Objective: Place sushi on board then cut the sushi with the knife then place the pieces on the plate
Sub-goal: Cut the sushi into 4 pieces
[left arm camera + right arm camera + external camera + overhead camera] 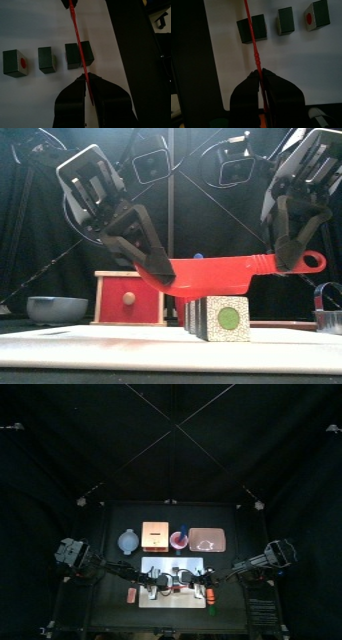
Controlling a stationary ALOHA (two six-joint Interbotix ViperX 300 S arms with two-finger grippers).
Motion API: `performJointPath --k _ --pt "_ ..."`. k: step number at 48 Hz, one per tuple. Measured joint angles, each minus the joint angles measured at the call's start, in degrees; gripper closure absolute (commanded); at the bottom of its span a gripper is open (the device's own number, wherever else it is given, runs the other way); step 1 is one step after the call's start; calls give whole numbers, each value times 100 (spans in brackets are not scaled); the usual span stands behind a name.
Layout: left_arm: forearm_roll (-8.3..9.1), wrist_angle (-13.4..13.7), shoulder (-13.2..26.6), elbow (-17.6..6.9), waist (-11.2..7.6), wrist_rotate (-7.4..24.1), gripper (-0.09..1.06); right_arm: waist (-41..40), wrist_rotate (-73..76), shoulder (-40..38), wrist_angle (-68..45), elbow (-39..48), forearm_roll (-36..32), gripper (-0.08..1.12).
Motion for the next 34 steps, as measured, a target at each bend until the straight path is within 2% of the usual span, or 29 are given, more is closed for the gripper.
performJointPath --k 22,34 --pt "-9 -44 246 -35 -9 0 48 9 -9 316 -79 44 97 68" --pt "-193 -44 369 -53 -9 -9 48 53 0 580 -229 53 193 68"
